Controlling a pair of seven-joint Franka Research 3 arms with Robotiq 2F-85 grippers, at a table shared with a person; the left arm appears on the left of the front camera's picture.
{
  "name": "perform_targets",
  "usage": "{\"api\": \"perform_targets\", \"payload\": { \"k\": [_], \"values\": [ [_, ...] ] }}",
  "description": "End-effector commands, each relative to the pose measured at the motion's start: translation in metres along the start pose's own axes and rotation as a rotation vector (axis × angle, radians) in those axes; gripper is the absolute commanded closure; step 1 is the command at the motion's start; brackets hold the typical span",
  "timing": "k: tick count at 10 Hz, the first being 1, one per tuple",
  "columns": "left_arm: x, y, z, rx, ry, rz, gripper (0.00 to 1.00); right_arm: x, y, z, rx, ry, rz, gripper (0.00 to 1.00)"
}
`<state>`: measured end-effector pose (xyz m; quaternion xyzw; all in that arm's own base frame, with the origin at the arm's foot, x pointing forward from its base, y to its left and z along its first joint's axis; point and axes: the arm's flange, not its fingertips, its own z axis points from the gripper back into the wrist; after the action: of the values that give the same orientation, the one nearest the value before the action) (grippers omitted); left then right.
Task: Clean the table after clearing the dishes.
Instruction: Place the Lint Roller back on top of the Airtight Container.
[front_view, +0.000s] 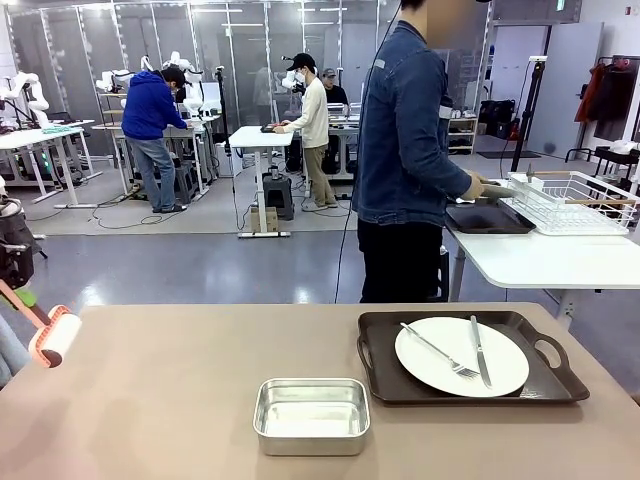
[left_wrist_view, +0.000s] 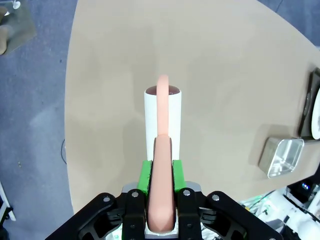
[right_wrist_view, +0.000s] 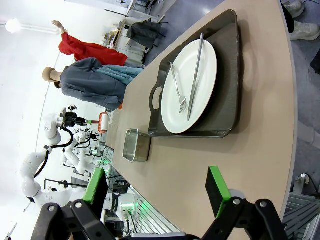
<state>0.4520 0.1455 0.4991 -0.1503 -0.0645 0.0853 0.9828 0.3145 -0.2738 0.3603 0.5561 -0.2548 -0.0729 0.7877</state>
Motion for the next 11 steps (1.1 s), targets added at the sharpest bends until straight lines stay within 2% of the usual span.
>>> {"api": "perform_targets", "payload": {
  "k": [1,6,7,9,11],
  "values": [
    [0.001,-0.002,0.006,-0.007,-0.016,-0.018,0.79,0.0,0.003,0.001,0.01,-0.004,0.002,0.0],
    [0.001,-0.002,0.001,0.0,-0.003,-0.005,0.79,0.0,0.003,0.001,0.01,-0.004,0.002,0.0],
    [0.012,-0.037,0.026,0.15,-0.054,-0.18,0.79,0.0,0.003,0.001,0.01,-0.004,0.002,0.0],
    [0.019,-0.141,0.049,0.226,-0.105,-0.509,0.79,0.0,0.003,0.001,0.01,-0.004,0.002,0.0],
    [-0.006,-0.235,0.048,0.305,-0.089,-0.804,0.79,0.0,0.003,0.001,0.01,-0.004,0.002,0.0]
  ]
}}
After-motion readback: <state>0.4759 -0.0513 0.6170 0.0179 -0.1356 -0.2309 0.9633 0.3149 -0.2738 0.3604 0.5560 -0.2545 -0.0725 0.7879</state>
